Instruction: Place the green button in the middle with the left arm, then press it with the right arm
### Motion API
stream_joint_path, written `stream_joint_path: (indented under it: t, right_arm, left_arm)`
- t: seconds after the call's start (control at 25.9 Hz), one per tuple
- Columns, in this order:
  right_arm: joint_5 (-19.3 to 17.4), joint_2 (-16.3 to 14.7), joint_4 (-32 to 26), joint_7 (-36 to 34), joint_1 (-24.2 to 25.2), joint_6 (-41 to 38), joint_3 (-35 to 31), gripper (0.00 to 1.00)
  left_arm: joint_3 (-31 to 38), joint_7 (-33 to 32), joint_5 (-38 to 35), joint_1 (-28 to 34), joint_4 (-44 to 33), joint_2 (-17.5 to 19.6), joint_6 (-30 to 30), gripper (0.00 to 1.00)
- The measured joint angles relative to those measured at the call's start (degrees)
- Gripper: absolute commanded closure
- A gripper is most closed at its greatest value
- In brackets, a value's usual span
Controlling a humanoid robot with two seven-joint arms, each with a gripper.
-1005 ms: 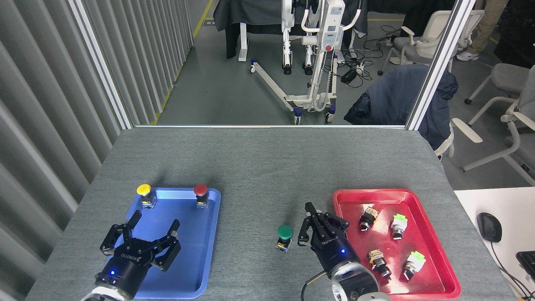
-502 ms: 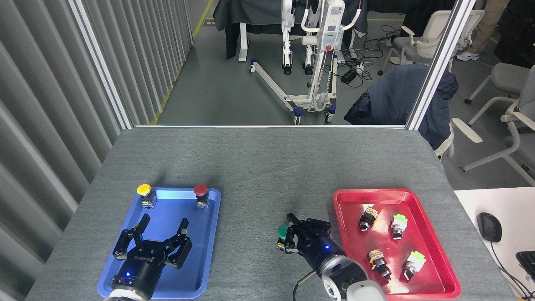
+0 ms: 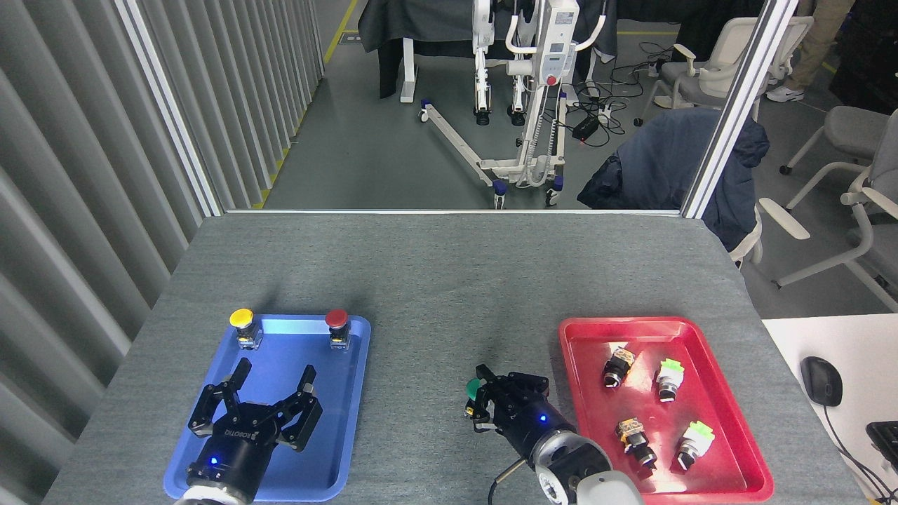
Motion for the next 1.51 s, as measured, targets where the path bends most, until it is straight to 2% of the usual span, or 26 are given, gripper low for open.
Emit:
stream_joint_path:
  t: [0.85, 0.89, 0.93, 1.0, 1.04, 1.08, 1.16, 1.28, 1.51]
  right_arm:
    - [0.0, -0.1, 5.1, -1.8, 0.2, -0.6, 1.5, 1.0]
    - [-0.1, -0.1, 5.1, -1.8, 0.2, -0.6, 1.4, 0.93]
    - [-0.2, 0.1, 5.2, -1.8, 0.2, -0.5, 1.2, 0.78]
    - [-0.4, 0.9, 5.1, -2.8, 0.2, 0.2, 0.5, 0.36]
    - [-0.4, 1.7, 4.7, -4.2, 0.2, 0.8, -0.3, 0.1]
    - [-0.5, 2.6, 4.4, -7.0, 0.1, 1.3, -1.2, 0.0]
    - [-0.6, 4.4, 2.8, -14.9, -0.1, 2.9, -3.3, 0.0]
    - [-0.7, 6.0, 0.2, -21.7, -0.2, 3.8, -5.9, 0.0]
    - [-0.7, 7.4, -2.8, -24.3, -0.4, 4.4, -15.4, 0.0]
  left_arm:
    - [0.0, 0.0, 0.0, 0.0, -1.6, 0.1, 0.0, 0.02]
    - [0.0, 0.0, 0.0, 0.0, -1.6, 0.1, 0.0, 0.02]
    - [0.0, 0.0, 0.0, 0.0, -1.6, 0.1, 0.0, 0.02]
    - [0.0, 0.0, 0.0, 0.1, -1.6, 0.1, 0.0, 0.02]
    - [0.0, 0.0, 0.0, 0.1, -1.6, 0.1, 0.0, 0.02]
    - [0.0, 0.0, 0.0, 0.1, -1.6, 0.1, 0.0, 0.02]
    - [0.0, 0.0, 0.0, 0.1, -1.6, 0.0, 0.1, 0.02]
    - [0.0, 0.0, 0.0, 0.1, -1.6, -0.1, 0.2, 0.02]
    - [0.0, 0.0, 0.0, 0.1, -1.5, -0.2, 0.5, 0.02]
